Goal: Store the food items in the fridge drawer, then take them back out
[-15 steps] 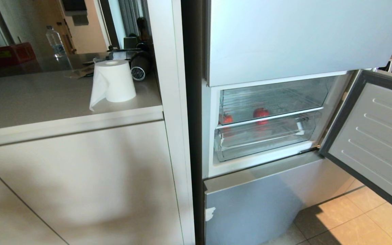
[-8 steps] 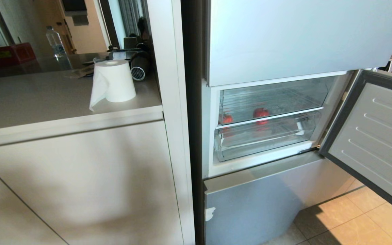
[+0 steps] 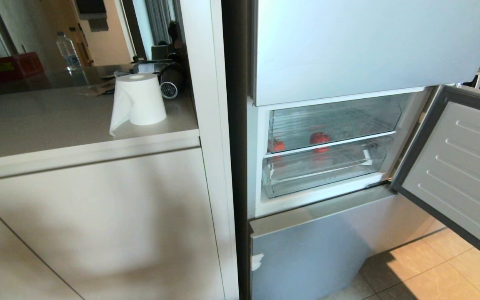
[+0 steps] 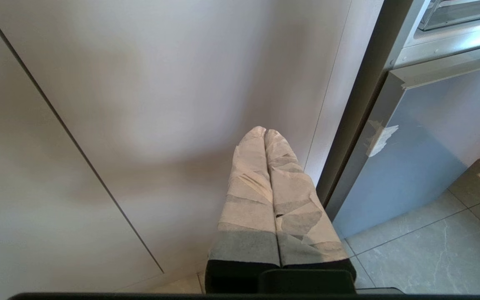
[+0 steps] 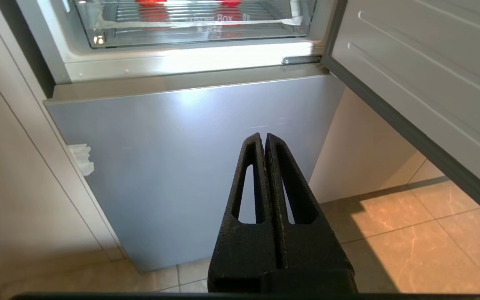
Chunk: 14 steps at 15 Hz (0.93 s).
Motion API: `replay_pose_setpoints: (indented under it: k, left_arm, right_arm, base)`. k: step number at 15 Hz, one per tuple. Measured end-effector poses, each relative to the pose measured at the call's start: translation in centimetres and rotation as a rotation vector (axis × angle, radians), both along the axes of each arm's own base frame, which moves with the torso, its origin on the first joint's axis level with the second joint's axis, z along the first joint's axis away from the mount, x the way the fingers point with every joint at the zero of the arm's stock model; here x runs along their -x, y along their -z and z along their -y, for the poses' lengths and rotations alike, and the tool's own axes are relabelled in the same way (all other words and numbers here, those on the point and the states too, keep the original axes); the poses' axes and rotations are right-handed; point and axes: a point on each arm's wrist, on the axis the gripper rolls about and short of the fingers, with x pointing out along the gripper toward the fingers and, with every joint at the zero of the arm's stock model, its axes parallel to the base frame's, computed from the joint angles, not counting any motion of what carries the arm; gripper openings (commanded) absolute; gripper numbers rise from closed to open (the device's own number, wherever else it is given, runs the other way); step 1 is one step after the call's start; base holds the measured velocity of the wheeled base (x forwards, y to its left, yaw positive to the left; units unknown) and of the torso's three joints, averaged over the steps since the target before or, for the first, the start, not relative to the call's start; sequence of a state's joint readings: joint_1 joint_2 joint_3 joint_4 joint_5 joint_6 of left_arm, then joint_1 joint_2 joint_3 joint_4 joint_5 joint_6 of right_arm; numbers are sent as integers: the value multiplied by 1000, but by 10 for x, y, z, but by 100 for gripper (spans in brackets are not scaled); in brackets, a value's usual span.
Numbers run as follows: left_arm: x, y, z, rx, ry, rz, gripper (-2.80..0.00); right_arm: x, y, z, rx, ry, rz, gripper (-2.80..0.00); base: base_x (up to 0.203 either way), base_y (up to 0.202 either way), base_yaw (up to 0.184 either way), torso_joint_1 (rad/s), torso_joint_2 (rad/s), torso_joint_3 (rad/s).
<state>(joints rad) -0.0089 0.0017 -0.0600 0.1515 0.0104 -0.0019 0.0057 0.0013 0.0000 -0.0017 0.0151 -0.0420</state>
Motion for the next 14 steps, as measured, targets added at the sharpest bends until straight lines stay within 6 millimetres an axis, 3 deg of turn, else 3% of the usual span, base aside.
replay_pose_setpoints:
  k: [14]
  left_arm:
    - [0,0,0,0,0,0,-280]
  right_arm:
    - [0,0,0,27,-3,1,-280]
  base:
    - [0,0,0,0,0,0]
